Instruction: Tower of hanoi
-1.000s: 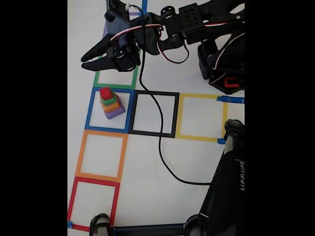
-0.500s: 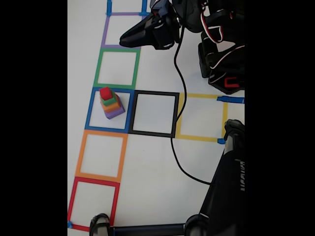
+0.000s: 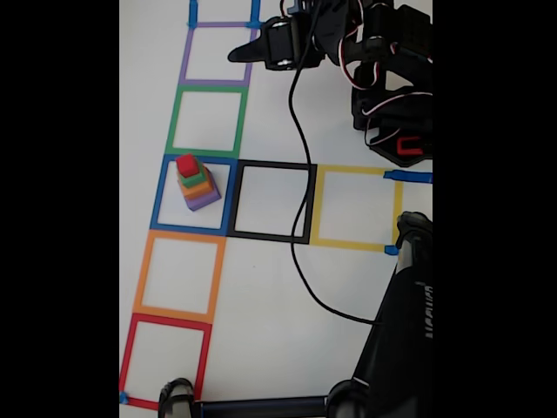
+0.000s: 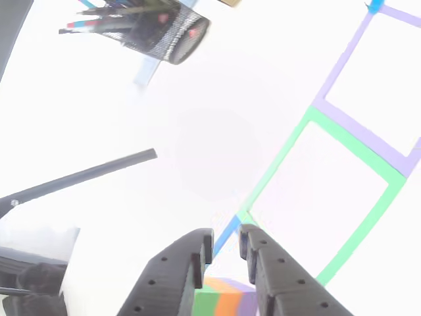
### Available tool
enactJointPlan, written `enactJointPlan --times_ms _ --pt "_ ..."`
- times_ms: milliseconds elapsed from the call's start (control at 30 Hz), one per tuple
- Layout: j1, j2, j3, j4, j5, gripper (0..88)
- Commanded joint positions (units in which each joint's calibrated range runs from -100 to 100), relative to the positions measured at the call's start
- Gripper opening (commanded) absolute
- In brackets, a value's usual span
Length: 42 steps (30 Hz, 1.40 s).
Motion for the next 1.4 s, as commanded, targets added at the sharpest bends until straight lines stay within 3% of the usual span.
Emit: enactJointPlan --times_ms 0,367,500,767,1233,1367 --pt "1.71 -2.69 2.88 -0.87 -3.88 0.1" --pt "7.17 -4.14 14.06 -1.35 -6.24 0.1" --pt "7.46 -4.22 21.24 -7.1 -8.78 0.1" --pt "5.93 -4.22 21.42 4.56 -20.27 0.1" --pt "2.95 -4.22 19.33 10.63 -36.17 0.0" --pt "0.94 -4.22 18.88 12.01 -44.62 0.0"
